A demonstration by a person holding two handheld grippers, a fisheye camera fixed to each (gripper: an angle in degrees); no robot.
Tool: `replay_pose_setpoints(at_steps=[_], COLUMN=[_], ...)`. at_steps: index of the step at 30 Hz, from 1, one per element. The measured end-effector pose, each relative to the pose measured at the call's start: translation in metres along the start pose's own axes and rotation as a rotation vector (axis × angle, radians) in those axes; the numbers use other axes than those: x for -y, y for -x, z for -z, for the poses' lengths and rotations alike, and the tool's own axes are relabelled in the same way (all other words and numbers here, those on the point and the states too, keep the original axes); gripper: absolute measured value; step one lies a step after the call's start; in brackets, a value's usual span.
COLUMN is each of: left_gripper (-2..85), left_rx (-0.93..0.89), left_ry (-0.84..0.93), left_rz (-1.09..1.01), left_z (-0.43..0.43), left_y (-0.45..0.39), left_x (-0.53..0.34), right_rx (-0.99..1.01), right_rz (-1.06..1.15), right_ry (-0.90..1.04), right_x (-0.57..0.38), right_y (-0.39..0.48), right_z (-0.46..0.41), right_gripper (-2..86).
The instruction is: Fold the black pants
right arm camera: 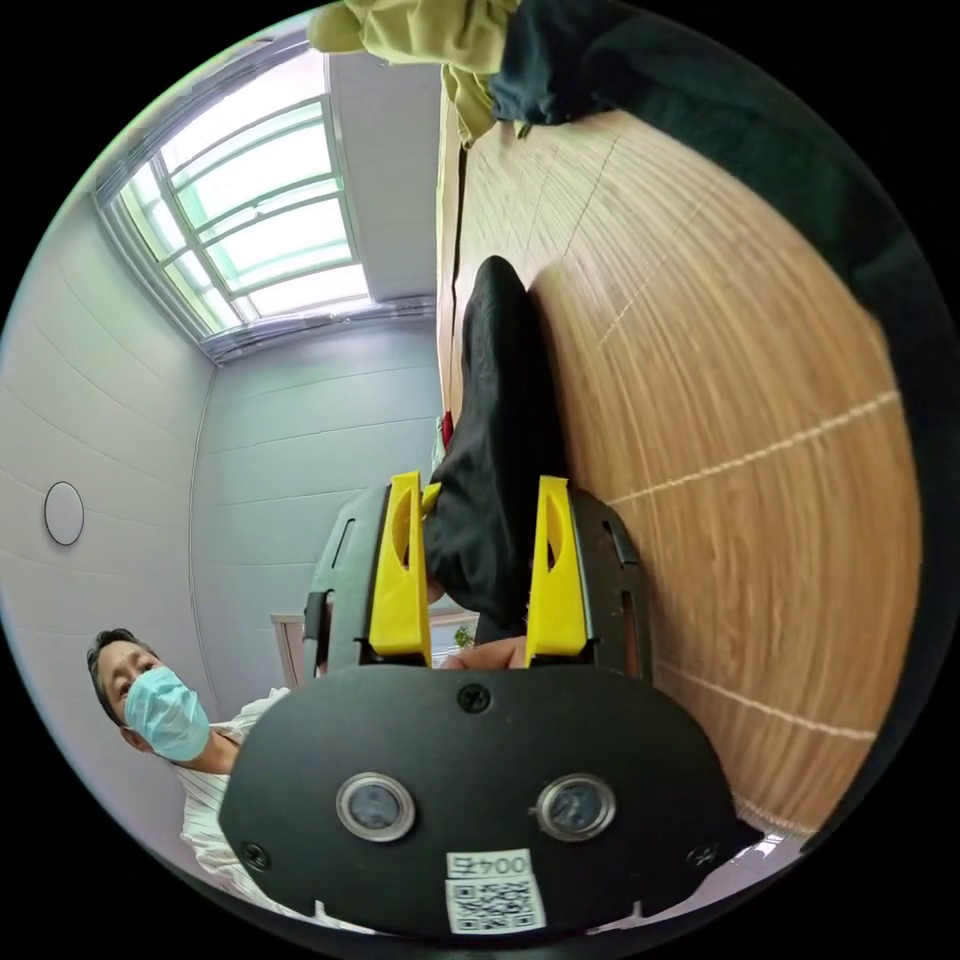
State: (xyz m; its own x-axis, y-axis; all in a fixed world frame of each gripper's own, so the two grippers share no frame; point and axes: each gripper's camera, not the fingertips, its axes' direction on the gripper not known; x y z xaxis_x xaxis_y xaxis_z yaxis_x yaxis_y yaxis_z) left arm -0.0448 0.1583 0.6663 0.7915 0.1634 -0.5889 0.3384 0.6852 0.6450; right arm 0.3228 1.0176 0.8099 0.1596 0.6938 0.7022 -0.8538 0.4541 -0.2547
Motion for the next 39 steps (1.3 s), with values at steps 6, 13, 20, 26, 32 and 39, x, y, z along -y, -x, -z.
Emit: replay_pose_setpoints(at_steps=[6, 13, 20, 26, 32, 39], left_gripper=[7.5, 7.5, 7.5, 7.6, 7.8, 7.8], left_rx=[0.035, 0.062, 0.043, 0.228, 0.452, 0.559], left_ry=[0.006, -0.017, -0.093, -0.159, -0.256, -0.46], left_rz=[-0.035, -0.034, -0.013, -0.115, -0.302, -0.451], left_z=[0.016, 0.04, 0.05, 0.032, 0.006, 0.076], left_y=[-0.036, -0.053, -0.064, -0.12, -0.221, -0.334], left_x=[-0.011, -0.036, -0.063, -0.097, -0.151, -0.254], right_rx=[-0.012, -0.042, -0.225, -0.448, -0.65, -0.61], right_rz=[-0.017, -0.01, 0.101, 0.291, 0.625, 0.834], right_ry=[0.056, 0.09, 0.259, 0.227, 0.225, 0.235], right_x=[0.027, 0.075, 0.089, 0.056, -0.007, -0.066], right_y=[0.006, 0.023, 0.062, 0.124, 0.236, 0.353], right_z=[-0.051, -0.12, -0.223, -0.281, -0.352, -0.445], right_gripper=[14.1, 11.1, 6.5, 4.4, 4.1, 4.3])
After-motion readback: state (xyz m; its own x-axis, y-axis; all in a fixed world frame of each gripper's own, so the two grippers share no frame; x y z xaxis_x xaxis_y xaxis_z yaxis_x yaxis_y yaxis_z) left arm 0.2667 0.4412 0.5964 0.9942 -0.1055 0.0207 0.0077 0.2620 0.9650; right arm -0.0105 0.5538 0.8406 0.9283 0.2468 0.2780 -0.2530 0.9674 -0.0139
